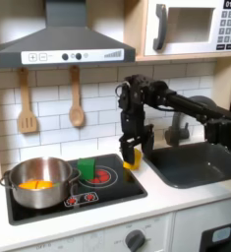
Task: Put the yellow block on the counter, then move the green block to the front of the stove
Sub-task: 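Put the yellow block on the counter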
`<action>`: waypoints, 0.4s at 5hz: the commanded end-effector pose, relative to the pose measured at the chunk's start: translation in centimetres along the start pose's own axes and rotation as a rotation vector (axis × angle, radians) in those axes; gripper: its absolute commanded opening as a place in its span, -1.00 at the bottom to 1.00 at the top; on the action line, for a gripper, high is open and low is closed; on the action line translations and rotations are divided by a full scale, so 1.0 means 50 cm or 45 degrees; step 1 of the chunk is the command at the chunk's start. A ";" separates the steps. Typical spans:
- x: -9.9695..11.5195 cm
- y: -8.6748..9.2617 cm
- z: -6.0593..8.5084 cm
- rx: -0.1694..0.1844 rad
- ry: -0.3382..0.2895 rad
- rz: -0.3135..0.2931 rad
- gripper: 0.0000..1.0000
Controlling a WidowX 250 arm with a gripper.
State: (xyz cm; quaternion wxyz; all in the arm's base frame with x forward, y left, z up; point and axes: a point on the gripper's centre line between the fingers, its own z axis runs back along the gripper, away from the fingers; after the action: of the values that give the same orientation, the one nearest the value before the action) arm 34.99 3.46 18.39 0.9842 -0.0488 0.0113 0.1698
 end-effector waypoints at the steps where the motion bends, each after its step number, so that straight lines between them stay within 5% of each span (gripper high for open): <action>1: -0.026 0.011 -0.002 0.002 0.015 -0.018 1.00; 2: -0.039 0.022 -0.005 0.007 0.025 -0.018 1.00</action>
State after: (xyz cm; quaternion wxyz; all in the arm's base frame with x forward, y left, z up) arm 32.72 3.69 18.25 0.9856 -0.0490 0.0192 0.1605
